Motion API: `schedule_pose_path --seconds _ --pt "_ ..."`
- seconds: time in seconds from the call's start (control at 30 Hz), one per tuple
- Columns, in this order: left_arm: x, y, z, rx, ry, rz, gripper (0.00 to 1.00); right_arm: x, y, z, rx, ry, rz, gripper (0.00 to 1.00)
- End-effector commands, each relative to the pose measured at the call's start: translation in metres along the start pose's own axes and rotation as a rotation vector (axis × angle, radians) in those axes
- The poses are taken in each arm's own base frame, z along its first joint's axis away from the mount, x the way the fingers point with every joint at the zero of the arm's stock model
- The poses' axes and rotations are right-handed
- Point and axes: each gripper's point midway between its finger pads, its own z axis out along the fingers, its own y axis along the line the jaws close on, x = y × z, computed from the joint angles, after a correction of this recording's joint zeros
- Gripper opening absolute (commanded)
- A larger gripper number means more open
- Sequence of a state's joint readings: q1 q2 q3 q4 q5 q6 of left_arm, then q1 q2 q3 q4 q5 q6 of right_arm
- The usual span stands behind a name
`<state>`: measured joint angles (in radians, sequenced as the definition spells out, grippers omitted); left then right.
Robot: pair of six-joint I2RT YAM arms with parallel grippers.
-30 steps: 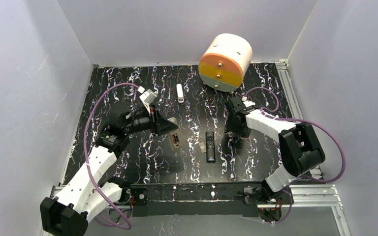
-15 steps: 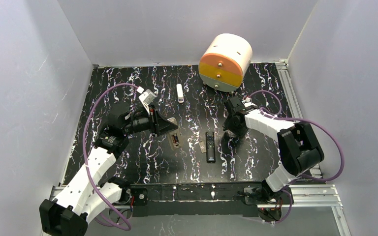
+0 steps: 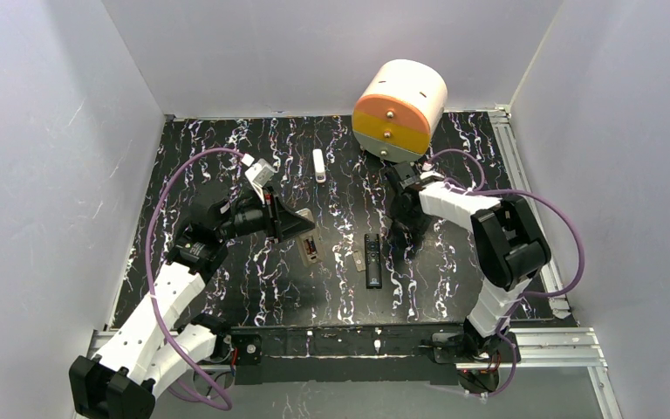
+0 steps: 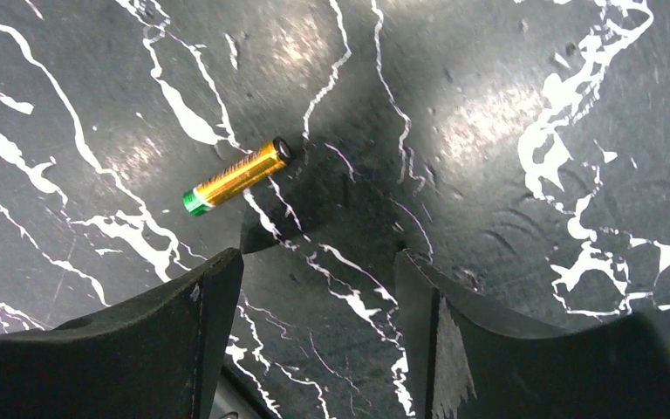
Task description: Load the batteries into the remote control
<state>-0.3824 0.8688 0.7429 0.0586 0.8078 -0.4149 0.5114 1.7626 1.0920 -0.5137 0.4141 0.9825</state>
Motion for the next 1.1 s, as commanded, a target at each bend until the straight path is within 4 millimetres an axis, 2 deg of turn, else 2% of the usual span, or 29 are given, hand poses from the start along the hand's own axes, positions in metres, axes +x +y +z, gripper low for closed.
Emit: schedule_pose_path --seconds 0.0,0.1,0.23,0.33,0.43,0.47,0.6,0.67,0.93,1.07 --pt "-0.001 -0.004 -0.003 0.012 -0.011 0.028 0.0 -0.02 0.02 0.002 -0.028 -0.054 -0.036 0.73" --pt "0.0 -0.004 -0.003 0.011 -0.01 0.027 0.0 -0.042 0.038 -0.012 -0.069 -0.11 -0.042 0.75" --pt "-0.001 -0.004 -0.003 0.01 -0.012 0.03 0.0 -0.07 0.047 -0.019 -0.058 -0.202 -0.006 0.82" --pt "0.0 -0.003 -0.003 0.01 -0.009 0.028 0.0 -0.085 0.055 -0.01 -0.019 -0.243 -0.022 0.84" --pt "0.0 -0.002 -0.003 0.006 -0.008 0.025 0.0 -0.095 0.058 0.009 0.044 -0.236 -0.054 0.84" --pt "0.0 -0.002 -0.003 0.006 -0.008 0.025 0.0 -0.098 0.059 0.016 0.054 -0.236 -0.066 0.81" --pt "0.001 -0.001 -0.003 0.003 -0.008 0.023 0.0 -0.103 0.07 0.039 0.007 -0.241 -0.116 0.64" --pt "0.001 0.0 -0.003 0.0 -0.009 0.021 0.0 -0.106 0.075 0.044 -0.011 -0.255 -0.134 0.62" --pt "0.002 0.0 -0.002 -0.001 -0.005 0.014 0.0 -0.103 0.067 0.056 0.022 -0.251 -0.159 0.62" --pt "0.002 0.0 -0.002 0.0 -0.006 0.017 0.0 -0.101 0.065 0.057 0.017 -0.254 -0.173 0.53"
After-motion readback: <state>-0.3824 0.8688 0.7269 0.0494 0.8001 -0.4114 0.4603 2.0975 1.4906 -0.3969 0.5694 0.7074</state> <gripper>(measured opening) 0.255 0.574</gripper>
